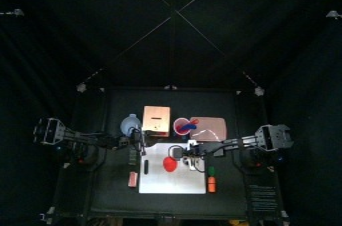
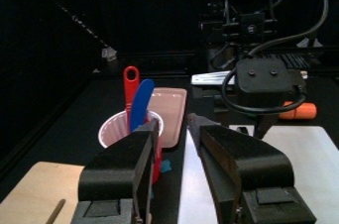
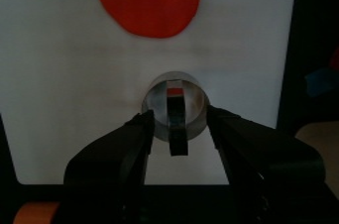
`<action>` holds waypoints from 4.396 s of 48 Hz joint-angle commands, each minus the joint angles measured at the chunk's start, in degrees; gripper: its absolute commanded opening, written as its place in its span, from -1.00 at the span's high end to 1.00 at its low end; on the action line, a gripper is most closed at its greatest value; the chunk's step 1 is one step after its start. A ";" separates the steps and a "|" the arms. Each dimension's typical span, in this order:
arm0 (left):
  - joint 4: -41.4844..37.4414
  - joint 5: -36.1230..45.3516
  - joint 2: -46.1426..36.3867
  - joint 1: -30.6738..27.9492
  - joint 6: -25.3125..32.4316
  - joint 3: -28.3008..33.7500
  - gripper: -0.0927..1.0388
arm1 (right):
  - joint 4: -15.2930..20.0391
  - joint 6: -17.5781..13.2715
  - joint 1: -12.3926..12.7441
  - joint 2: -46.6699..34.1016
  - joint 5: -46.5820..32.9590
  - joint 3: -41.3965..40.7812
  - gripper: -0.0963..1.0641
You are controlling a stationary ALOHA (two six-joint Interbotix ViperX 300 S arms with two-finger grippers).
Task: Get the cutter from the drawer then cut the dough then place the extra dough in the bowl
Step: Cut the dough
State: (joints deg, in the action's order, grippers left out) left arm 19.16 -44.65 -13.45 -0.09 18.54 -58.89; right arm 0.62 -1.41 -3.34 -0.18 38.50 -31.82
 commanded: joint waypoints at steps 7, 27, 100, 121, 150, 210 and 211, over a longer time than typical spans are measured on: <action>3.34 -0.79 -0.79 1.14 0.09 -1.32 -0.45 | 0.09 -0.18 -0.88 2.37 -0.18 0.70 -0.05; 3.60 -0.70 -1.58 2.72 0.26 -2.55 -0.45 | 0.62 -0.70 -2.81 -1.14 0.53 10.55 0.07; 4.31 -0.70 -1.76 2.81 0.26 -5.98 -0.44 | -3.43 -0.70 -1.23 -13.36 4.75 22.06 0.06; 4.92 -0.70 -1.41 2.90 0.00 -5.80 -0.44 | -2.81 -0.79 -1.67 -12.30 1.23 21.09 -0.46; 6.77 -0.79 0.00 6.33 -0.26 -4.57 -0.47 | -4.13 -0.35 -2.20 0.79 -18.54 5.01 -0.52; 15.64 -10.55 27.25 20.04 -0.97 8.79 -0.61 | -10.63 0.00 2.81 -5.80 -83.85 -20.65 -0.52; 15.73 -10.55 27.60 20.04 -0.97 8.88 -0.61 | -10.63 0.00 2.72 -5.89 -83.85 -20.65 -0.52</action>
State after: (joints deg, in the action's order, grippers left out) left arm 34.63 -54.58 13.97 20.13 17.49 -51.06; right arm -10.02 -1.32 -0.88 -6.59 -44.82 -53.26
